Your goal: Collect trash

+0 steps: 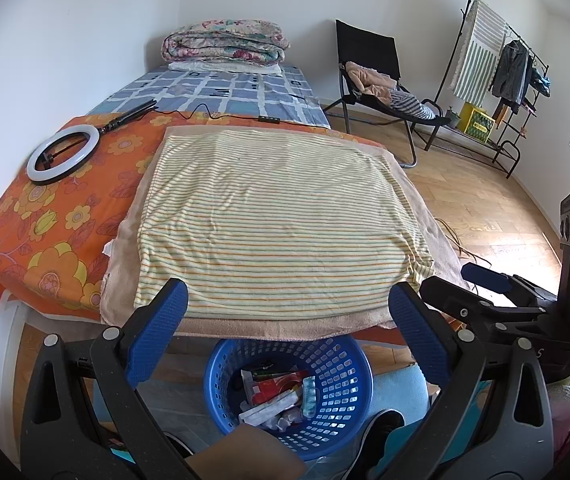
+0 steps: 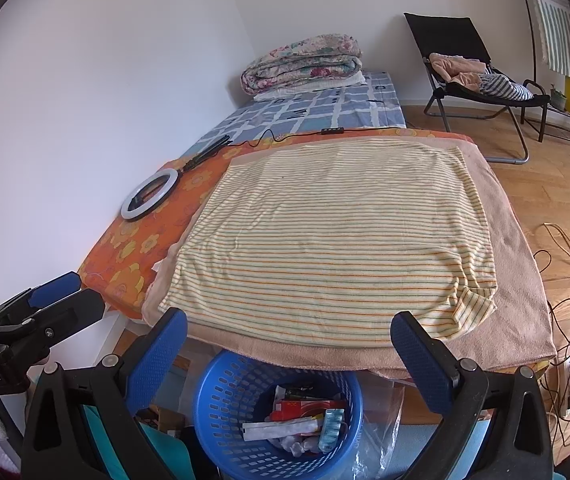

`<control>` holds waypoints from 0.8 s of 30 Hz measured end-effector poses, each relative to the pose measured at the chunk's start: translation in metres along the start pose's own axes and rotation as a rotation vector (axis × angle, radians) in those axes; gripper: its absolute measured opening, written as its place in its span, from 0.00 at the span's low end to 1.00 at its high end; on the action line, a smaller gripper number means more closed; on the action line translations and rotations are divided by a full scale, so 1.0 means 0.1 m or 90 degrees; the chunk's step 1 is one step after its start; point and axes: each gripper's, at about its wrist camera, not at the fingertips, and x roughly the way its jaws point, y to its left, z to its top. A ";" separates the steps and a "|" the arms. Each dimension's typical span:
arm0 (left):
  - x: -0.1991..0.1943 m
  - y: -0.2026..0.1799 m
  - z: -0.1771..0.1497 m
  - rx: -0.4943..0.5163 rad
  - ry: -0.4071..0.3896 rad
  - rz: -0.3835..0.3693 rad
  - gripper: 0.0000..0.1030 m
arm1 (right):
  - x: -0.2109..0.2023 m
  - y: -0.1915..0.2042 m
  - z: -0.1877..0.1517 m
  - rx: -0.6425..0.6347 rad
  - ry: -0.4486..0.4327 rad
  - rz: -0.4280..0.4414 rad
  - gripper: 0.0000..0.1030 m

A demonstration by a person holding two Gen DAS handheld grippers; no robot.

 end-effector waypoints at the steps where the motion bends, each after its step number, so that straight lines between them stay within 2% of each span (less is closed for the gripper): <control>1: 0.00 0.00 0.00 0.000 0.000 0.000 0.99 | 0.00 0.00 0.00 0.001 0.000 0.000 1.00; 24: 0.00 0.01 -0.01 -0.001 -0.001 -0.001 0.99 | 0.02 0.02 0.00 0.007 0.003 0.004 1.00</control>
